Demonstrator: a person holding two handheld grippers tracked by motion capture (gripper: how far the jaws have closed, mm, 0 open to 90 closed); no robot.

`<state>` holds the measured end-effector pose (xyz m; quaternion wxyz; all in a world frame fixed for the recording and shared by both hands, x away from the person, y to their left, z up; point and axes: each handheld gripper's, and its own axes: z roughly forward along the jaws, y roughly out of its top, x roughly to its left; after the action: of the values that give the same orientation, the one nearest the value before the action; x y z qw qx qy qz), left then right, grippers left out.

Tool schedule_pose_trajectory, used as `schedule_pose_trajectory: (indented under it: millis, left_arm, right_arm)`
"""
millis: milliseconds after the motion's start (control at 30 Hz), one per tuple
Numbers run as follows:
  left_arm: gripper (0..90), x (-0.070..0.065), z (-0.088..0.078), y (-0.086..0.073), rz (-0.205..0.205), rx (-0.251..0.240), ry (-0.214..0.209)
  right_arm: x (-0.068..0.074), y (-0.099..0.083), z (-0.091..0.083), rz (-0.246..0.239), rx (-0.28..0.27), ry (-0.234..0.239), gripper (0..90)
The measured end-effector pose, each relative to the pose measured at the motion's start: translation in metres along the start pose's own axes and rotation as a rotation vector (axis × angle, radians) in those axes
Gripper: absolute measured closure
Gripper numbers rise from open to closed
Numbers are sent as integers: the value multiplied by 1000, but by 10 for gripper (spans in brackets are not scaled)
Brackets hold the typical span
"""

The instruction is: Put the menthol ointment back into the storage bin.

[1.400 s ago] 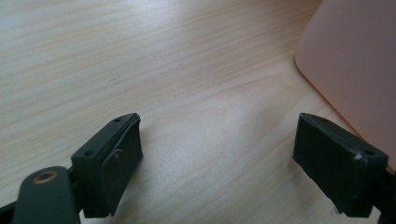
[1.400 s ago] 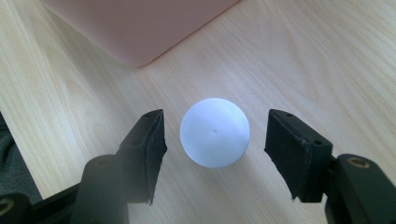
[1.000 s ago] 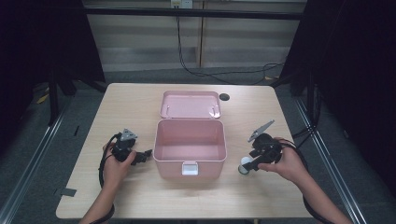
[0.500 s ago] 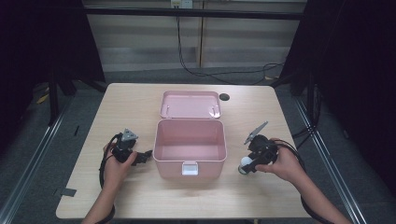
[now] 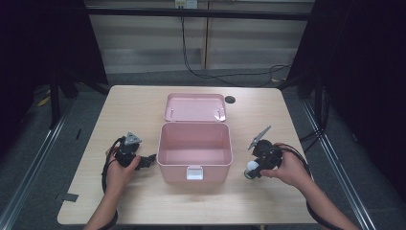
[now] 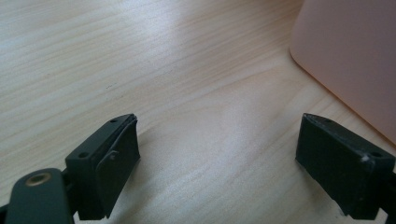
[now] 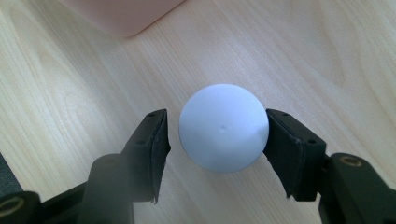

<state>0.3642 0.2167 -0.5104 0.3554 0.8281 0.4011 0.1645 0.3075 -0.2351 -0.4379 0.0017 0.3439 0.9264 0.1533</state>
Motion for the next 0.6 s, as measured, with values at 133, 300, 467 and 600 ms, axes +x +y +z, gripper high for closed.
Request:
schedule_pose_trajectory:
  millis: [133, 300, 467, 600]
  left_arm:
    - [127, 0, 0, 0, 0, 0, 0]
    - [127, 0, 0, 0, 0, 0, 0]
    - [127, 0, 0, 0, -3, 0, -1]
    - [127, 0, 0, 0, -1, 0, -1]
  right_arm:
    - [0, 2, 3, -8, 2, -1, 427]
    - [0, 3, 6, -9, 6, -6, 461]
    - [-1, 3, 7, -8, 14, -14, 492]
    - [-1, 2, 8, -6, 14, -14, 498]
